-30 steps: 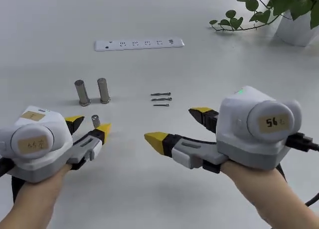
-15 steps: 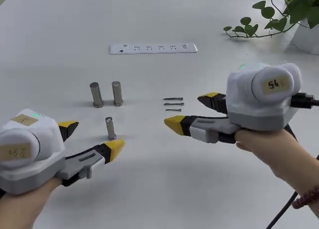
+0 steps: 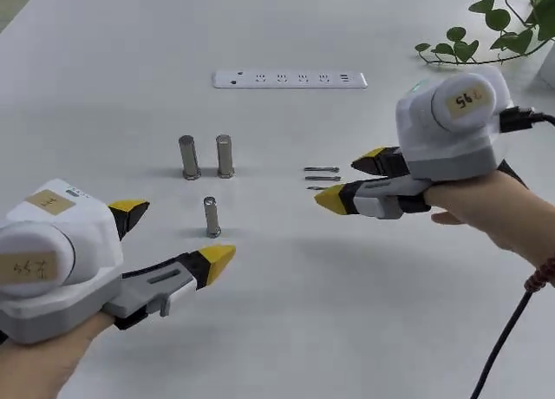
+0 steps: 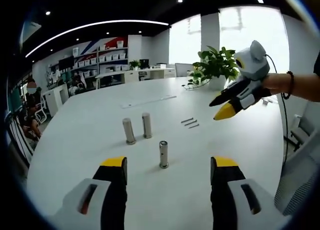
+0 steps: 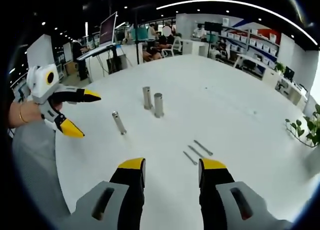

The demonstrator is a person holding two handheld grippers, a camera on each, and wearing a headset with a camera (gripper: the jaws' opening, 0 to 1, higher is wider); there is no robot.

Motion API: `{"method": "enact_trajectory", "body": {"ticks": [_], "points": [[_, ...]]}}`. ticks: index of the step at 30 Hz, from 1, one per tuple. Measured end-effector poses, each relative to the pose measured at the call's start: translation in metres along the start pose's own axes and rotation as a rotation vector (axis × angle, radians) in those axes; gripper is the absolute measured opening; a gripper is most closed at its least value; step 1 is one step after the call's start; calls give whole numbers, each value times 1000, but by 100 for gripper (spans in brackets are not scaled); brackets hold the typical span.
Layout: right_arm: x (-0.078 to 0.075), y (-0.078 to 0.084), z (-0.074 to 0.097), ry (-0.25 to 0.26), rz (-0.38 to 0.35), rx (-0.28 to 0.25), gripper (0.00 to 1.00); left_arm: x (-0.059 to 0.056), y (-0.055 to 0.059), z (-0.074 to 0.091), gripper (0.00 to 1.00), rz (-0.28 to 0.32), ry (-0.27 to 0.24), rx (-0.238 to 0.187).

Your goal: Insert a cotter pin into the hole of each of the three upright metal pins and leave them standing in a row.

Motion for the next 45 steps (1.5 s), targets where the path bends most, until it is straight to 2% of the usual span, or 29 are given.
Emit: {"method": "enact_trajectory", "body": {"ticks": [2, 4, 5, 11, 13, 22, 26, 28, 33, 36, 45], "points": [[-2, -2, -3, -9, 16, 22, 35, 1, 1, 1, 65, -1, -4, 0], [-11, -4, -9, -21, 32, 40, 33, 1, 3, 1, 65, -1, -4, 8], [-14, -2, -12, -31, 44, 74, 32, 1, 4, 1, 65, -5, -4, 12], [-17, -1, -22, -49, 95, 137, 30, -1, 4, 1, 65, -10, 3, 13], [-28, 0, -31, -57, 113, 170, 30, 1, 3, 1, 64, -20, -11, 6], [-31, 14, -52, -106, 140, 280, 26, 6, 7, 3, 61, -14, -29, 12], [-29, 18, -56, -124, 150, 311, 24, 7, 8, 4, 60, -14, -32, 14], [-29, 21, -56, -130, 131, 338, 23, 8, 9, 4, 59, -12, -37, 20], [-33, 21, -61, -141, 131, 355, 21, 11, 13, 4, 56, -22, -59, 38], [-30, 24, -62, -163, 110, 380, 18, 11, 13, 4, 55, -19, -59, 38], [-29, 25, -63, -167, 104, 415, 12, 14, 12, 6, 55, -17, -59, 27]]}}
Point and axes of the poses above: the centre of the closed fingertips' face, and the gripper's own axes: z roughly backward along the fingers, x roughly to its left, y roughly out of its underside, the point moved 4 cm from there along z, roughly backward along the fingers, and after that the axes turned 2 degrees about -y, right-handed, at the moved point
